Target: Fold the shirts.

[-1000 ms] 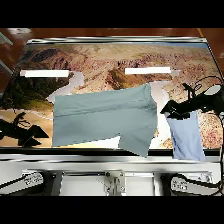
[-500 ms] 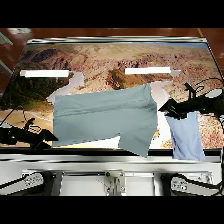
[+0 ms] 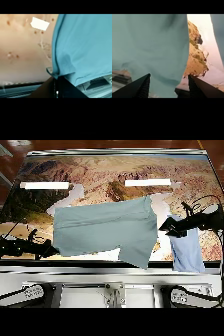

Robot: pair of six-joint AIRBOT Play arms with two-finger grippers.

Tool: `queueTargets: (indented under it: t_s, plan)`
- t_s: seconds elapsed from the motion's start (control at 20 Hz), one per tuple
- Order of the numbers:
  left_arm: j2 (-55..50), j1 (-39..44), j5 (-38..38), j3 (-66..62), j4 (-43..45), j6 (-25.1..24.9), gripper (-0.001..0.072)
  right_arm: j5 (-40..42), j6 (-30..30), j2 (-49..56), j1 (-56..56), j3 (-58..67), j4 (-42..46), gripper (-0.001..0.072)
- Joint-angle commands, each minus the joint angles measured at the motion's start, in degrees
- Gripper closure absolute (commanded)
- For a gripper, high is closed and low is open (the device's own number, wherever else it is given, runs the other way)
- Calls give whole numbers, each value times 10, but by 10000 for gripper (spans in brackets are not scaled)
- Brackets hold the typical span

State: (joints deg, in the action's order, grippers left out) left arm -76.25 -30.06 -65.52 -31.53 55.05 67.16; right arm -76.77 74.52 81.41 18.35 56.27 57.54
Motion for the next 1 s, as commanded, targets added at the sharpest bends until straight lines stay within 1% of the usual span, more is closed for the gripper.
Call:
queueTargets:
  t_s: [0.0, 0.1, 0.25, 0.5, 0.65, 0.75, 0.8, 0.85, 0.9, 0.95]
  plan:
    - [2, 1, -30, 0, -7, -21, 669, -23, -18, -8, 0, -64, 6, 121]
    - [7, 1, -38, 0, -7, -23, 669, 4, -18, -24, 0, -107, 13, 121]
    - [20, 1, -43, 0, -7, -31, 668, 58, -13, -34, -22, -148, -11, 122]
    - [37, 1, -51, 0, -7, -31, 668, 158, 26, -34, -96, -172, -3, 122]
    - [42, 1, -52, -1, -7, -31, 668, 186, 66, -32, -107, -172, 16, 123]
    - [42, 1, -50, 0, -7, -35, 669, 185, 73, -24, -108, -173, 17, 124]
    - [42, 1, -49, 0, -7, -35, 668, 184, 72, -19, -111, -173, 12, 153]
    - [42, 0, -47, 0, -7, -37, 668, 183, 72, -18, -118, -173, 17, 276]
    - [42, -2, -46, -1, -7, -37, 669, 183, 71, -18, -122, -173, 23, 342]
    - [42, -5, -43, -1, -7, -37, 668, 183, 66, -19, -125, -173, 23, 436]
